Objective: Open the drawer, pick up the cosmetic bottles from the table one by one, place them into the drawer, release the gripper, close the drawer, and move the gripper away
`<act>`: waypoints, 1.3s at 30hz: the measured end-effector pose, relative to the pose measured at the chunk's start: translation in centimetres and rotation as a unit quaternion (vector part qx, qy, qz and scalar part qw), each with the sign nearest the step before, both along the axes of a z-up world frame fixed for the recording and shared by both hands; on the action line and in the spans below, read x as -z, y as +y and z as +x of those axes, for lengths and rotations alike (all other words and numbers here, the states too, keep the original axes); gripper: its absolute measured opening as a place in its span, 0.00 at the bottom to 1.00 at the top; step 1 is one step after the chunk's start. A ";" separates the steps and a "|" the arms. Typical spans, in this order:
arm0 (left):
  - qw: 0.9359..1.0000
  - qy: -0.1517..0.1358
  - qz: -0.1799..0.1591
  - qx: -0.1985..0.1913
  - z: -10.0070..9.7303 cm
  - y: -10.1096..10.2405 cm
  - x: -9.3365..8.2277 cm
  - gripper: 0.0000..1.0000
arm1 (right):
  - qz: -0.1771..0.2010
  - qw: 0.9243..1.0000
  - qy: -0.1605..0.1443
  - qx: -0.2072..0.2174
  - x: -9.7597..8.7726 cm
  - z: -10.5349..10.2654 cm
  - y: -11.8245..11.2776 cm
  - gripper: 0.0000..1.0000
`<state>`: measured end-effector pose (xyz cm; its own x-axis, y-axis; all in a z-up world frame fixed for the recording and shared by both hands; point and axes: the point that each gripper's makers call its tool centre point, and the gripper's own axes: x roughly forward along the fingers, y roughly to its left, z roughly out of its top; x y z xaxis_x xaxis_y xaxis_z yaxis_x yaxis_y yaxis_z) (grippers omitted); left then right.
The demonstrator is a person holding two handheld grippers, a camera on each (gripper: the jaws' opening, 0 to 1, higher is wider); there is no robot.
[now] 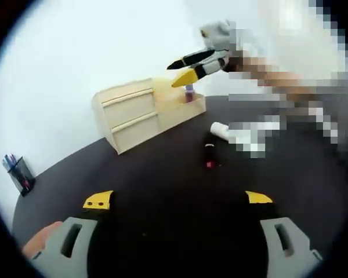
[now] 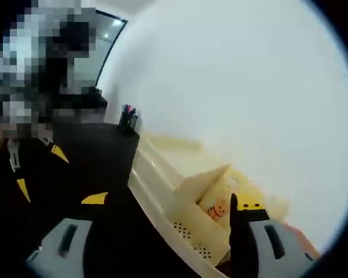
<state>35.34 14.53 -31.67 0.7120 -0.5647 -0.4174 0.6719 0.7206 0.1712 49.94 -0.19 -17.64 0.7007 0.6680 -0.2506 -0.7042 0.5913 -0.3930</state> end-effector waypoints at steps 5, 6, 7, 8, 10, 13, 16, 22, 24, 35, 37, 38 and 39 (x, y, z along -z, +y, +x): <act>1.000 0.004 -0.001 0.000 0.0 -0.3 0.3 0.82 | -0.010 1.000 0.002 -0.015 0.1 -2.8 -1.0 0.78; 1.000 0.005 -0.002 -0.001 0.0 -0.3 0.4 0.82 | -0.010 1.000 0.003 -0.018 0.1 -3.2 -1.2 0.78; 1.000 0.005 -0.004 -0.001 0.0 -0.3 0.4 0.82 | -0.010 1.000 0.005 -0.021 0.1 -3.7 -1.5 0.78; 1.000 0.006 -0.007 -0.002 0.0 -0.3 0.4 0.82 | -0.010 1.000 0.006 -0.024 0.0 -4.2 -1.7 0.78; 1.000 0.007 -0.008 -0.004 0.0 -0.2 0.4 0.82 | -0.009 0.999 0.010 -0.029 -0.1 -5.0 -2.3 0.78; 1.000 0.006 -0.008 -0.004 0.0 -0.2 0.4 0.82 | -0.011 0.999 0.017 -0.038 0.1 -6.7 -3.3 0.78; 1.000 0.006 -0.007 -0.004 -0.1 -0.4 0.5 0.81 | -0.010 0.999 0.024 -0.046 0.6 -7.8 -4.2 0.78; 1.000 0.007 -0.015 -0.002 -0.1 -0.6 0.5 0.81 | -0.012 0.998 0.036 -0.055 1.9 -10.3 -6.0 0.78; 0.999 0.008 -0.032 0.003 -0.2 -1.0 0.2 0.80 | -0.015 0.998 0.037 -0.055 2.4 -11.1 -6.8 0.78; 0.999 0.015 -0.046 0.018 -0.7 -1.8 0.2 0.80 | 0.020 0.994 0.087 -0.058 4.3 -13.4 -10.2 0.79; 0.999 0.014 -0.047 0.021 -0.8 -2.0 0.2 0.80 | 0.021 0.994 0.093 -0.055 4.8 -13.6 -10.8 0.79; 0.998 0.014 -0.048 0.022 -0.8 -2.0 0.1 0.80 | 0.023 0.994 0.095 -0.053 5.0 -13.7 -11.1 0.79; 0.998 0.014 -0.049 0.023 -0.8 -2.0 0.1 0.80 | 0.026 0.994 0.098 -0.051 5.3 -13.9 -11.4 0.80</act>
<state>34.54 12.49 -31.79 0.6736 -0.6354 -0.3776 0.7078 0.7017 0.0817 36.09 -11.63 -22.92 0.5694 0.7486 -0.3397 -0.8218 0.5282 -0.2136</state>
